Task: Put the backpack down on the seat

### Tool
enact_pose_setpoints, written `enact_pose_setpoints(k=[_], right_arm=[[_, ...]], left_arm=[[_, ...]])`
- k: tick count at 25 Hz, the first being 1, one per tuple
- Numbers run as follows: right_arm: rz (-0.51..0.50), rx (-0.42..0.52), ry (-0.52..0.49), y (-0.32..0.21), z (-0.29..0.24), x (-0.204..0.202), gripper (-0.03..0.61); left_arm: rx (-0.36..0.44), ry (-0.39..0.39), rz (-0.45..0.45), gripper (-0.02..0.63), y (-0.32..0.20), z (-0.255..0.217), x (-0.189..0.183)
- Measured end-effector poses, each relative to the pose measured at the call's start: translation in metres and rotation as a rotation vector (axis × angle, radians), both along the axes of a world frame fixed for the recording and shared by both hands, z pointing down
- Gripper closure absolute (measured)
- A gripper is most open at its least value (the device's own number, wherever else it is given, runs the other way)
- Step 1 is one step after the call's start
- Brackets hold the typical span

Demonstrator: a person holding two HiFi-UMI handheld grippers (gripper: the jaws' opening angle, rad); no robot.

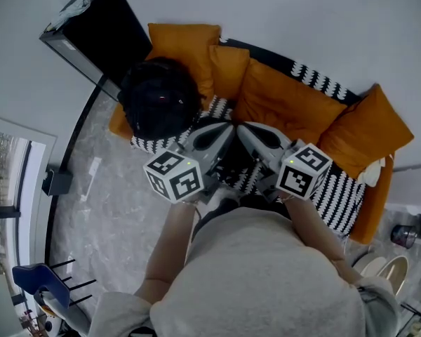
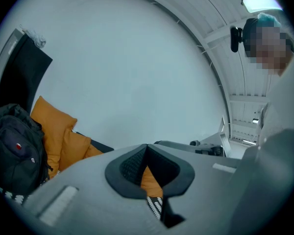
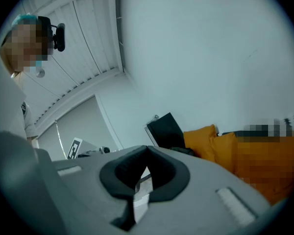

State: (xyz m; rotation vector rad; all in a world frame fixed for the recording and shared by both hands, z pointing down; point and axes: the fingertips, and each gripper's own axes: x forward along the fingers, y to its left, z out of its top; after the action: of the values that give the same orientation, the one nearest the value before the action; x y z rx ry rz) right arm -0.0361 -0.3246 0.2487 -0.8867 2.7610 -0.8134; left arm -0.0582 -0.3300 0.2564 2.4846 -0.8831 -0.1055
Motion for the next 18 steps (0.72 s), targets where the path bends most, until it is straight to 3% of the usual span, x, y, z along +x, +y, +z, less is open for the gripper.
enact_pose_setpoints(k=[12, 18], right_arm=[[-0.037, -0.006, 0.017, 0.015, 0.003, -0.004, 0.575], [-0.054, 0.012, 0.027, 0.020, 0.002, -0.005, 0.575]], left_arm=[[-0.021, 0.022, 0.008, 0.607, 0.011, 0.010, -0.001], [-0.012, 0.025, -0.038, 0.606, 0.008, 0.011, -0.006]])
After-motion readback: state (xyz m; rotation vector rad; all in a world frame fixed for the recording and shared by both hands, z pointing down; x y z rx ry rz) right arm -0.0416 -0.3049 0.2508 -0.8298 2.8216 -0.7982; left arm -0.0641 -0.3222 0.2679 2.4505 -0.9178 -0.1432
